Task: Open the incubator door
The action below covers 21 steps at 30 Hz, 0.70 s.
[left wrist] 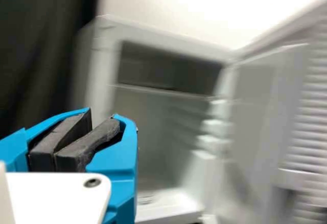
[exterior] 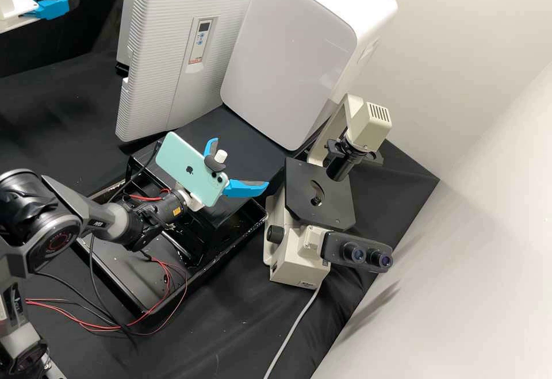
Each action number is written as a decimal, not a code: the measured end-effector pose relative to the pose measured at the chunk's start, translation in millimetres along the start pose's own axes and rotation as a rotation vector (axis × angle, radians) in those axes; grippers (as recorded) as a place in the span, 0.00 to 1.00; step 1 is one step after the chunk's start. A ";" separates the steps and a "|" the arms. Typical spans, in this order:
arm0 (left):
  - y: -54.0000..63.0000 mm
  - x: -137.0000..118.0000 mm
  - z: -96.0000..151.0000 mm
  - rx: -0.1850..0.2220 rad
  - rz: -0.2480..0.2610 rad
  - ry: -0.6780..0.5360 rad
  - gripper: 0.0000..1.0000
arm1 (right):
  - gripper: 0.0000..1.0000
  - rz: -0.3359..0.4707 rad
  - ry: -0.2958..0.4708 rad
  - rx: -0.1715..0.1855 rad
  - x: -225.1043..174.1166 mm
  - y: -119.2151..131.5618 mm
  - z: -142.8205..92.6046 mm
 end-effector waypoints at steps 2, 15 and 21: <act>-1.1 0.4 -4.1 0.018 -0.006 0.060 1.00 | 1.00 0.000 0.000 0.000 0.0 0.0 0.0; -23.0 9.2 -2.6 0.210 -0.089 0.159 1.00 | 1.00 0.000 0.000 0.000 0.0 0.0 0.0; -30.9 11.6 7.4 0.285 -0.001 0.104 1.00 | 1.00 0.000 0.000 0.000 0.0 0.0 0.0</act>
